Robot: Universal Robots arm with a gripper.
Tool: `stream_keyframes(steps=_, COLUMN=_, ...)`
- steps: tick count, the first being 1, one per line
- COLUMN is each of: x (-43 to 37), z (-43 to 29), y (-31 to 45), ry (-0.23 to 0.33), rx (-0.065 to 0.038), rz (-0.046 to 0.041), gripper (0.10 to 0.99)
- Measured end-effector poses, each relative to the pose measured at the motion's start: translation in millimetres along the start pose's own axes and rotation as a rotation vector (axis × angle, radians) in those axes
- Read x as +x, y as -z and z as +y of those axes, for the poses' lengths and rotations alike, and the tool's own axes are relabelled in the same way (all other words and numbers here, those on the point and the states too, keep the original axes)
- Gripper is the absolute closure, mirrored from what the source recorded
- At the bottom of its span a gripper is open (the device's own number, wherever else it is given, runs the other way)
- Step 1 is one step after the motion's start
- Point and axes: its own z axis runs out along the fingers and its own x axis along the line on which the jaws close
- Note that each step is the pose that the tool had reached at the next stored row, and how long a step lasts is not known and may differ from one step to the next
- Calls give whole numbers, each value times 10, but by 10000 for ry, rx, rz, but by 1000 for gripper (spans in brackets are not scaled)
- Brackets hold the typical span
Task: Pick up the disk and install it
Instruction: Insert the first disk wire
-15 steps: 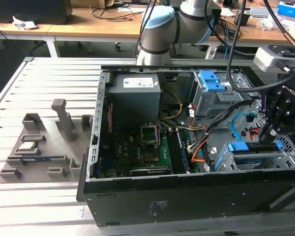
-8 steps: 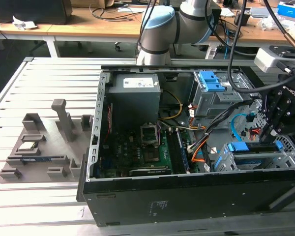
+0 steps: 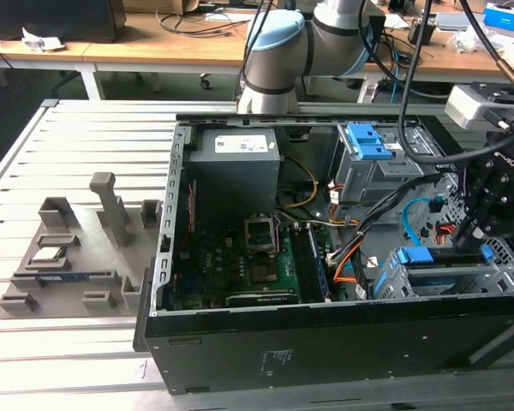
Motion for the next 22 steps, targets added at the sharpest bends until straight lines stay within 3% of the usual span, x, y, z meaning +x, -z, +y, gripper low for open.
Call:
stream_keyframes(steps=6, x=-2, z=-2, y=-49, ry=6, rx=0, rz=-26, gripper=910)
stream_keyframes(steps=7, x=-1, z=-1, y=-47, ry=6, rx=-2, rz=-17, gripper=855)
stream_keyframes(steps=8, x=-1, z=-1, y=-40, ry=5, rx=0, rz=-3, gripper=855)
stream_keyframes(steps=9, x=0, z=-1, y=-40, ry=5, rx=0, rz=-2, gripper=784)
stream_keyframes(steps=10, x=1, z=-1, y=-34, ry=5, rx=1, rz=6, gripper=784)
stream_keyframes(steps=12, x=16, z=3, y=89, ry=4, rx=1, rz=5, gripper=784)
stream_keyframes(steps=18, x=34, z=11, y=299, ry=4, rx=2, rz=25, gripper=784)
stream_keyframes(steps=19, x=35, z=12, y=322, ry=3, rx=2, rz=30, gripper=929)
stream_keyframes(steps=20, x=35, z=12, y=337, ry=3, rx=2, rz=35, gripper=929)
stream_keyframes(steps=21, x=38, z=16, y=443, ry=2, rx=3, rz=60, gripper=980)
stream_keyframes(steps=22, x=53, z=22, y=600, ry=2, rx=3, rz=71, gripper=980)
